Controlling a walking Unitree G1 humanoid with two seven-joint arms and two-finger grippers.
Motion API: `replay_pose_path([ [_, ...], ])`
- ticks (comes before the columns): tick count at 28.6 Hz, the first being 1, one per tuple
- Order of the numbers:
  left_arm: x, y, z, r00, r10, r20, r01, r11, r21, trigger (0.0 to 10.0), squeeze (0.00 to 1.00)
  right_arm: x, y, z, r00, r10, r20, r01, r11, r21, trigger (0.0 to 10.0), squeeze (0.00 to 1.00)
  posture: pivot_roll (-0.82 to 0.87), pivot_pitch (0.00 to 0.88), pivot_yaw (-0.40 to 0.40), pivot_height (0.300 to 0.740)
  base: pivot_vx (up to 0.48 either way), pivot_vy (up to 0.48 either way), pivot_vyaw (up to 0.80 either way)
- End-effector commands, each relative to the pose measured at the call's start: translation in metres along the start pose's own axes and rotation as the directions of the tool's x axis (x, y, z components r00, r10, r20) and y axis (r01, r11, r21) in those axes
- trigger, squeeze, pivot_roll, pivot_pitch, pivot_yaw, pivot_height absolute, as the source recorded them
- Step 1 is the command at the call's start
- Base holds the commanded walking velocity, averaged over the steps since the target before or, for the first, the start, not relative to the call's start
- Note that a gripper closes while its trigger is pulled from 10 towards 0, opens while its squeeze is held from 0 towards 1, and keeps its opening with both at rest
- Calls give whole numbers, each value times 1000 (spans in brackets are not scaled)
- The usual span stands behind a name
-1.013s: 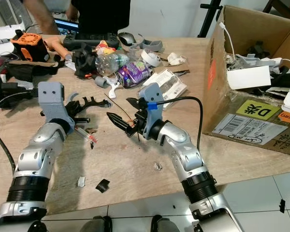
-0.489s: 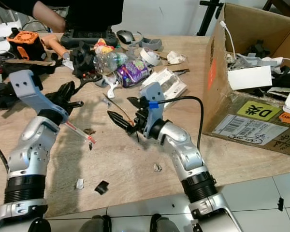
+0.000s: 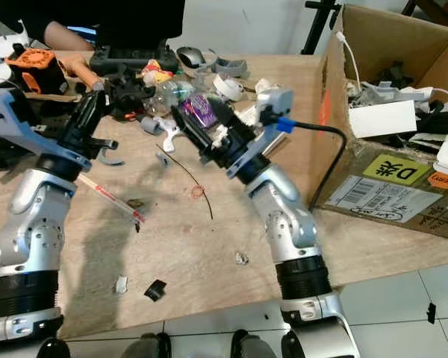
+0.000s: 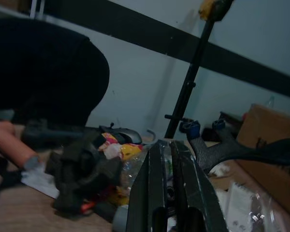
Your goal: Picking trash to rubbish bin
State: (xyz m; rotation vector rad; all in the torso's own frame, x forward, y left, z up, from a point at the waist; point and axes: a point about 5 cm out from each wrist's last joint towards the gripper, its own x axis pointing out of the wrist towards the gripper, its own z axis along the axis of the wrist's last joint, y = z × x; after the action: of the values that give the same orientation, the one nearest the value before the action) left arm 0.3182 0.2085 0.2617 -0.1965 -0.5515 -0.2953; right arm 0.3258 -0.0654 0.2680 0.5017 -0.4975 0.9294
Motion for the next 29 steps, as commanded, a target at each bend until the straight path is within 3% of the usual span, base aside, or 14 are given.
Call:
replay_pose_path([
  [1, -4, -3, -2, 999, -34, -17, 34, 998, 43, 0, 0, -1, 5, 3, 999, 33, 30, -34, 999, 37, 10000, 1000, 68, 203, -81, 740, 0, 0, 0],
  [5, -6, -10, -3, 998, -66, -21, 67, 996, 52, 0, 0, 3, 13, -1, 997, 73, 12, -74, 996, 42, 10000, 1000, 64, 183, -78, 740, 0, 0, 0],
  [6, -6, -19, -5, 994, -106, -14, 106, 994, 23, 0, 0, 6, 14, -7, 997, 78, -20, -78, 997, 30, 10000, 271, 64, 197, -80, 740, 0, 0, 0],
  [9, -6, -22, -5, 992, -122, -9, 122, 992, 9, 0, 0, 7, 14, -9, 997, 74, -32, -73, 997, 26, 10000, 271, 64, 197, -80, 740, 0, 0, 0],
  [10, -6, -27, -4, 990, -143, -3, 143, 989, -23, 0, 0, 8, 13, -11, 997, 67, -41, -66, 997, 28, 10000, 0, 63, 183, -81, 740, 0, 0, 0],
  [12, -6, -36, -3, 979, -202, 7, 202, 978, -57, 0, 0, 9, 11, -11, 998, 46, -39, -44, 998, 42, 10000, 0, 66, 179, -82, 740, 0, 0, 0],
  [19, -4, -47, -1, 968, -248, 44, 251, 958, -136, 0, 0, 7, 8, -13, 999, 31, -41, -29, 998, 57, 10000, 0, 70, 200, -81, 740, 0, 0, 0],
  [29, -12, -65, -4, 935, -355, 19, 351, 912, -212, 0, 0, 8, 10, -13, 998, 54, -33, -51, 995, 84, 10000, 0, 74, 169, -82, 740, 0, 0, 0],
])
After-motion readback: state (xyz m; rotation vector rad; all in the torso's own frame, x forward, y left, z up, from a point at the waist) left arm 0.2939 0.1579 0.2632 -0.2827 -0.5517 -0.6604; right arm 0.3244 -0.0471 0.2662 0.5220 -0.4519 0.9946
